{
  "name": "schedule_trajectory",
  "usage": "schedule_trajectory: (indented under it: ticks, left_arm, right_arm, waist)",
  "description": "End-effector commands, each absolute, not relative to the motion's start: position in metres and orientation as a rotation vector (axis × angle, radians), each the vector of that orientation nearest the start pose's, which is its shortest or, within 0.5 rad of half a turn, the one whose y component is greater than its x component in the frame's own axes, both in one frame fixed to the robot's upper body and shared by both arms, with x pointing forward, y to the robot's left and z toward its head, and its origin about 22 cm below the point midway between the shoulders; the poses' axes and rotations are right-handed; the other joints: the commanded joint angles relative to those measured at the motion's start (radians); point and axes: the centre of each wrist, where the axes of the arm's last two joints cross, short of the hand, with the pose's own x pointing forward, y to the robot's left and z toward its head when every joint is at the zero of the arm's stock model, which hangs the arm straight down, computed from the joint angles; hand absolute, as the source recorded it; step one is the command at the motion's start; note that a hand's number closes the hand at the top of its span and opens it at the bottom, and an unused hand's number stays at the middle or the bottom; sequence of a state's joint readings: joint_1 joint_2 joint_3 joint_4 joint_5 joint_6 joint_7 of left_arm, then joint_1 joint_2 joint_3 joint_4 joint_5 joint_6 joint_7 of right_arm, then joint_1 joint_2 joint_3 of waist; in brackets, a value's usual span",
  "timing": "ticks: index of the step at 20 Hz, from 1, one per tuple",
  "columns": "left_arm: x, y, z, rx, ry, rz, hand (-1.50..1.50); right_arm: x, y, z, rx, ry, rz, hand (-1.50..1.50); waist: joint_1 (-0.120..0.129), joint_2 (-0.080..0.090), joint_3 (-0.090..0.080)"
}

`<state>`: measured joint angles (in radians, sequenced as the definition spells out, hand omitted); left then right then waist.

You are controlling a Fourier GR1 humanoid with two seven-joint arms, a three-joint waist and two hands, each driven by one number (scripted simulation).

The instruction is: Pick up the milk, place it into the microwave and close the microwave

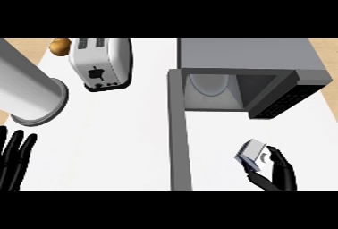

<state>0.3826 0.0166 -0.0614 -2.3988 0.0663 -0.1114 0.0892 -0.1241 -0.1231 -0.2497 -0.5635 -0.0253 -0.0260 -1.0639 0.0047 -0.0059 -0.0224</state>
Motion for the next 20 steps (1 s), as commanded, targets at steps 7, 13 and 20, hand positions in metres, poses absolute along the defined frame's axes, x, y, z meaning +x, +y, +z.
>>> schedule_trajectory:
  ticks: [7, 13, 20]
  left_arm:
    - [0.127, 0.239, 0.127, -0.024, -1.955, -0.024, -1.5]
    - [0.139, 0.248, 0.121, 0.005, -1.944, -0.003, -1.5]
    - [0.121, 0.254, 0.128, 0.004, -1.924, -0.001, -1.5]
  right_arm:
    - [0.184, -0.305, -0.171, 0.056, -1.882, 0.007, 1.5]
    - [0.199, -0.264, -0.155, 0.128, -1.924, 0.033, 1.5]
    - [0.202, -0.244, -0.11, 0.058, -1.954, 0.025, 1.5]
  waist:
    - [0.001, 0.006, 0.024]
    - [-0.013, 0.005, 0.021]
    - [-0.007, 0.004, 0.022]
